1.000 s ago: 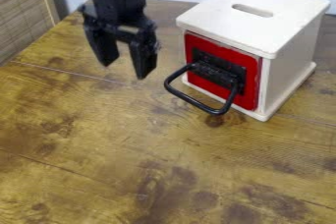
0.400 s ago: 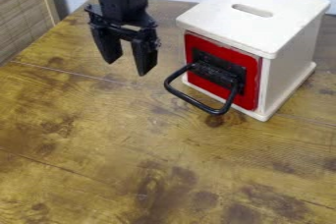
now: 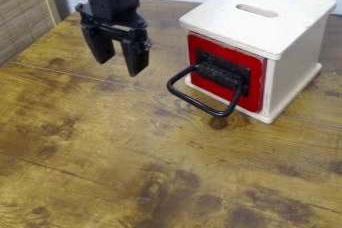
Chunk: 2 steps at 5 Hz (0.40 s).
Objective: Close the drawer
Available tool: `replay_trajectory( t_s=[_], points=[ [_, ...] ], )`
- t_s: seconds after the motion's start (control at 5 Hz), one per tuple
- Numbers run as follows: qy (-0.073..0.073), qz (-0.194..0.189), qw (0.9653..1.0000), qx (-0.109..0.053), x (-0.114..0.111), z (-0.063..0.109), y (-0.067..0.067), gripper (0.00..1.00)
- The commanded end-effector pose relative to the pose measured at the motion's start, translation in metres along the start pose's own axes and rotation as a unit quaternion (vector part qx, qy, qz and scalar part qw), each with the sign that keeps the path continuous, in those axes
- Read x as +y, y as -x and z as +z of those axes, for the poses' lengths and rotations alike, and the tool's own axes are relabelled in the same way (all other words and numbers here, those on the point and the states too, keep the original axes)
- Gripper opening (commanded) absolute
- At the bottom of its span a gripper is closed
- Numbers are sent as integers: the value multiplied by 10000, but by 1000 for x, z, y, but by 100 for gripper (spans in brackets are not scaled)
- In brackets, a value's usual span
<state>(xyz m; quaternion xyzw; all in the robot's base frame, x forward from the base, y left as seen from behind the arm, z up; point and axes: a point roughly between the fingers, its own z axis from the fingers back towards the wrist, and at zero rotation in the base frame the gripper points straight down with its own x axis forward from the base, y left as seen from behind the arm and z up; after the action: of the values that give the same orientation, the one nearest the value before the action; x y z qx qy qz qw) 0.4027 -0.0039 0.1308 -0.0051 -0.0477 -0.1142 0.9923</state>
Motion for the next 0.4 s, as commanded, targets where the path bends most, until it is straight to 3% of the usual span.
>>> replay_trajectory(
  t_s=[0.0,0.2],
  points=[
    [-149,88,9983,-559,14,49,1,100],
    [-162,-22,9978,-642,9,55,4,100]
  ],
)
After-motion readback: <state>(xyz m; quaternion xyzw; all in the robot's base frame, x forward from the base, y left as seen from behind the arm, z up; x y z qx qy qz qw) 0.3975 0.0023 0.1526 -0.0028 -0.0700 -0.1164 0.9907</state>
